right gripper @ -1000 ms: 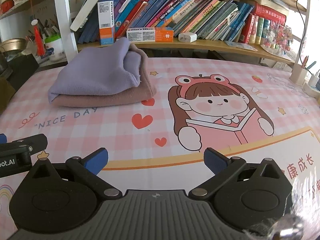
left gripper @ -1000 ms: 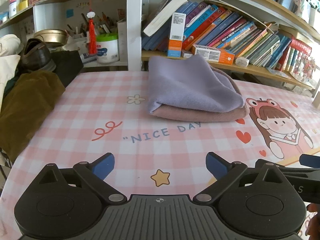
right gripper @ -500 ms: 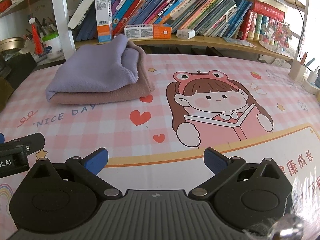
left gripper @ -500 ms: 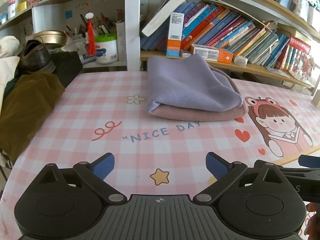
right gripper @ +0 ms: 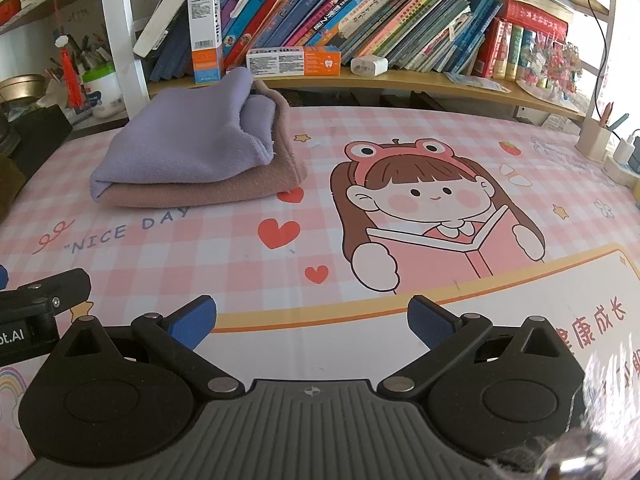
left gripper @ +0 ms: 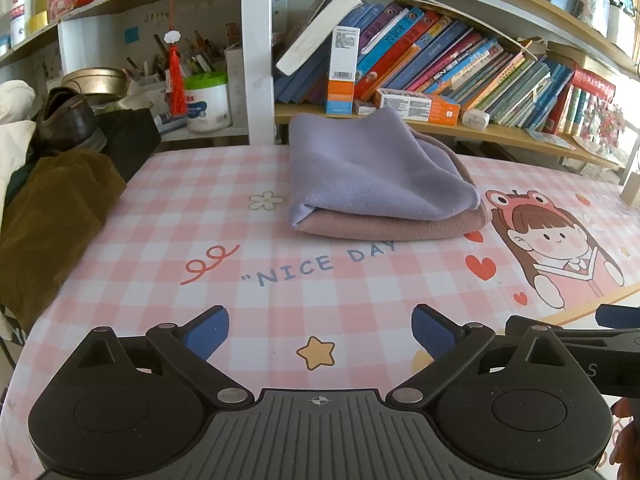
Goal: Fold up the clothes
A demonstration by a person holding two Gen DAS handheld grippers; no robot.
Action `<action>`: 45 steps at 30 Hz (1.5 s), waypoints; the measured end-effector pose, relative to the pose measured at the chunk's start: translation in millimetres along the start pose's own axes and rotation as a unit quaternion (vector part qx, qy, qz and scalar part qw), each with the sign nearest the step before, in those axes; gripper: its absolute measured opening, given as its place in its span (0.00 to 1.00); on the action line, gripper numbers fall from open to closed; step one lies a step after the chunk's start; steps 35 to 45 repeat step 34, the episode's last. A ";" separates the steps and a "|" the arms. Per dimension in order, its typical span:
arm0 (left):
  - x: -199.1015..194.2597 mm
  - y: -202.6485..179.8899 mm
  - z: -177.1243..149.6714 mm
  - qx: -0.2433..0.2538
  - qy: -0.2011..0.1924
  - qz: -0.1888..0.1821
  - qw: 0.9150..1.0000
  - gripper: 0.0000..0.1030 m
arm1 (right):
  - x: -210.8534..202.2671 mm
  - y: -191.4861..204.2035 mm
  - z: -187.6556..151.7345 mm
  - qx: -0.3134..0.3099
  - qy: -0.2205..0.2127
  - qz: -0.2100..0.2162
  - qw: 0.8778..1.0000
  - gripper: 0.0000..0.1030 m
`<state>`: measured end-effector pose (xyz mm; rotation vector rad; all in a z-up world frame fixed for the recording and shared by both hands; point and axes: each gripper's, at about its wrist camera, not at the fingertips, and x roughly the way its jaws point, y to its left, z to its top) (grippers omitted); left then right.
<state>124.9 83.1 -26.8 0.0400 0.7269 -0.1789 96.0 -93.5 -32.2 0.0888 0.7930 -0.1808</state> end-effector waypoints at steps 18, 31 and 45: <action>7.4 1.9 -0.4 -0.005 0.013 -0.004 1.000 1.00 | 4.5 1.7 -0.5 -0.002 0.004 -0.009 1.000 1.00; 5.7 4.9 -2.1 -0.017 0.011 -0.007 1.000 1.00 | 5.1 0.5 -2.5 0.001 0.008 -0.010 1.000 1.00; 5.3 4.8 -2.4 -0.016 0.009 -0.006 1.000 1.00 | 5.9 0.0 -4.1 0.001 0.011 -0.009 1.000 1.00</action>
